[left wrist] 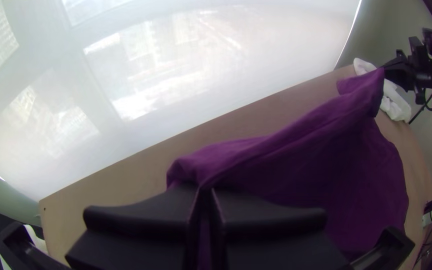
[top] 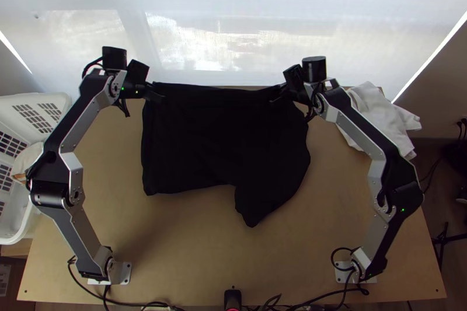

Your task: Fold the t-shirt

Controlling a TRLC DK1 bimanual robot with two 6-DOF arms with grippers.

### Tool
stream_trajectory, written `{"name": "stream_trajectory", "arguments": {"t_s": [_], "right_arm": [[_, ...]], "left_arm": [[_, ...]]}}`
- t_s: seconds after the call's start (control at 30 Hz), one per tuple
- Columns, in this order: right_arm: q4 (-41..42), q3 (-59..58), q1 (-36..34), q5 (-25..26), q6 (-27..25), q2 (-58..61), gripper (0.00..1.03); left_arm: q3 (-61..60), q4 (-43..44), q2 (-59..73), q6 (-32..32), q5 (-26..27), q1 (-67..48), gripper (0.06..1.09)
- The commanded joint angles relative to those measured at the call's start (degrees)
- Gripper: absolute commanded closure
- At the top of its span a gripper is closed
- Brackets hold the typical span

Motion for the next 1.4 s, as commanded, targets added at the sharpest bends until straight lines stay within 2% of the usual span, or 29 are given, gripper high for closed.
{"name": "stream_trajectory", "arguments": {"t_s": [0.0,0.83,1.37], "right_arm": [[-0.31,-3.24,0.42,-0.02,0.29,-1.91,1.00],[0.04,-18.97,2.89,-0.46,0.46,-7.88,1.00],[4.17,-25.03,3.32,-0.46,0.03,-2.61,1.00]], "left_arm": [[-4.74,3.23,-2.59,-0.36,-0.06,0.06,1.05],[-20.38,10.26,-6.28,0.17,1.00,-0.82,1.05],[-31.10,17.20,-4.70,0.00,0.91,-1.35,1.05]]}}
